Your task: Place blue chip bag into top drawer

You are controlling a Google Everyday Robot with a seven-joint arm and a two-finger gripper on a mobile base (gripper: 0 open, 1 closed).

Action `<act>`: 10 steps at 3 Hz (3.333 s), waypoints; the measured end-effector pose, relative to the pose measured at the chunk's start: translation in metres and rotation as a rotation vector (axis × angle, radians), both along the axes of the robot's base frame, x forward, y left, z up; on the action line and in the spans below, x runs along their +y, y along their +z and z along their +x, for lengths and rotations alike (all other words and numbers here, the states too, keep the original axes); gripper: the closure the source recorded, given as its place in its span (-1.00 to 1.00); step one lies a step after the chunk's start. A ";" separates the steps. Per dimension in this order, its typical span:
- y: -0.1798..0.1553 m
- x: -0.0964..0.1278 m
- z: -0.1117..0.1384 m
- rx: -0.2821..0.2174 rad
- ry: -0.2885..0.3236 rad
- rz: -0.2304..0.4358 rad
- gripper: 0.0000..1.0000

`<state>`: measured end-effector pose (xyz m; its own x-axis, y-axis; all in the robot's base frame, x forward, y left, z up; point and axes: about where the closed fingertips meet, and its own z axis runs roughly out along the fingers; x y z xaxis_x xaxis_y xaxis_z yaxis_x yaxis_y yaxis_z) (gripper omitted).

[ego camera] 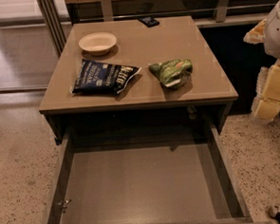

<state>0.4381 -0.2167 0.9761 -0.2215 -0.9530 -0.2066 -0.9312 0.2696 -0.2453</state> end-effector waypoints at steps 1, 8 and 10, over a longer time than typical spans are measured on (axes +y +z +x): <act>0.000 0.000 0.000 0.000 0.000 0.000 -1.00; -0.044 0.168 0.122 -0.087 0.373 0.052 -1.00; -0.064 0.221 0.168 -0.140 0.480 0.085 -1.00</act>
Offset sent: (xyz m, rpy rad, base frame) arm 0.0252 0.0250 -0.0272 -0.0064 0.0353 0.0660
